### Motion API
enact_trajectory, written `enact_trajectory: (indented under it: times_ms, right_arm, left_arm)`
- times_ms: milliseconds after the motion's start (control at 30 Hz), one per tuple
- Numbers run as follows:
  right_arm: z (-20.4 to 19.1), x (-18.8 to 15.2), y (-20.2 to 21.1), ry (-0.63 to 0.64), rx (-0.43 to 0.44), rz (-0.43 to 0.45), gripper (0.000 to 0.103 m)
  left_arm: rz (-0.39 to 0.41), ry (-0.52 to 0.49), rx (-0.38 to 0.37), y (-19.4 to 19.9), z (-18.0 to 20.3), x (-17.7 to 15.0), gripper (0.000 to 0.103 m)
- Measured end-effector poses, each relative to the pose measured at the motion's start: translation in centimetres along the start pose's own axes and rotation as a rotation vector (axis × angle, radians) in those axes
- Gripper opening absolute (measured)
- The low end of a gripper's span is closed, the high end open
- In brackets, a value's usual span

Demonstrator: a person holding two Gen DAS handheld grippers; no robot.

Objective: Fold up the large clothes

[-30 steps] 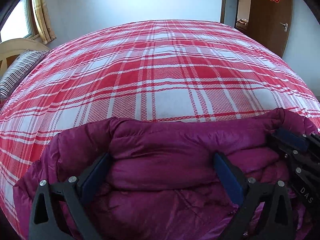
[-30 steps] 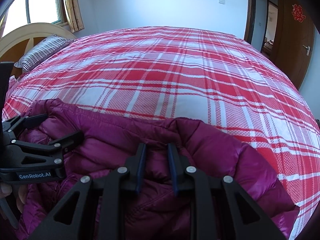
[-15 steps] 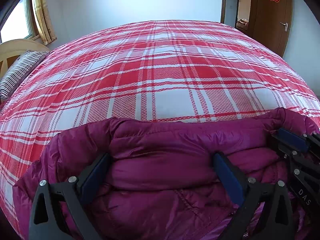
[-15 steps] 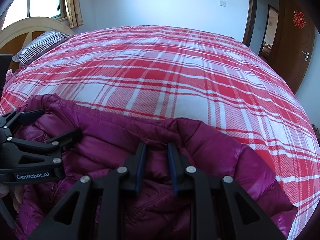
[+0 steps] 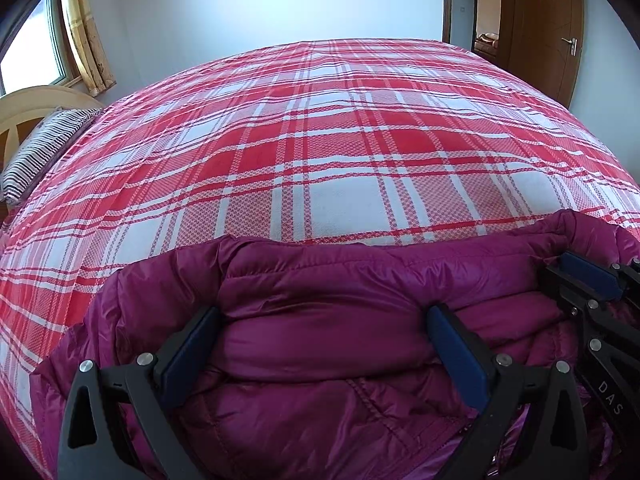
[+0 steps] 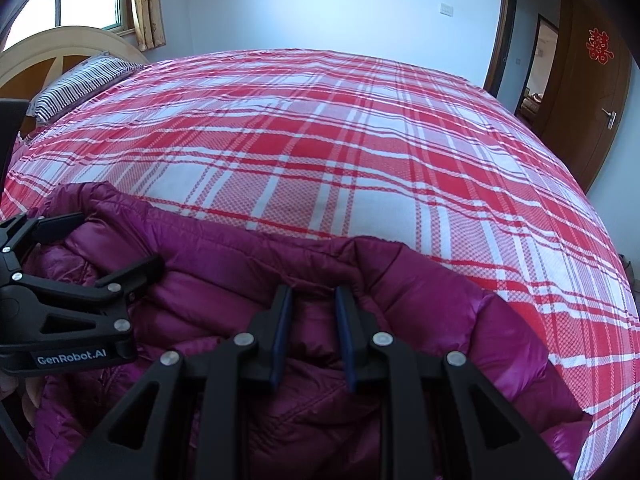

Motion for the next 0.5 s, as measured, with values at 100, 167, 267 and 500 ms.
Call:
enact_trajectory:
  times_ms: [100,167,267,500]
  right_arm:
    - [0.02,0.0,-0.02,0.001,-0.001,-0.001,0.024]
    - [-0.03,-0.01,-0.03,0.004,-0.006,0.0,0.024]
    - [-0.14,-0.02,-0.09,0.009,-0.012,0.0,0.024]
    - [-0.15,-0.02,-0.1,0.01,-0.013,0.0,0.024]
  left_arm:
    - [0.0,-0.001,0.001,0.0,0.01,0.0,0.103]
    - [-0.001,-0.001,0.002,-0.02,0.01,0.0,0.103]
    - [-0.001,-0.001,0.001,-0.04,0.03,0.01,0.103]
    - [-0.002,-0.004,0.006,-0.03,0.11,0.03,0.103]
Point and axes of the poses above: each gripper's, at about its wrist camera, not at the fingertips, and y roughly against the way its jaws point, z to its right, x to its top, the point moved 7 cm from there along -y, roughly the way its jaws point, and after that the axes turned 15 degrees about -y, right-handed, at the moved point
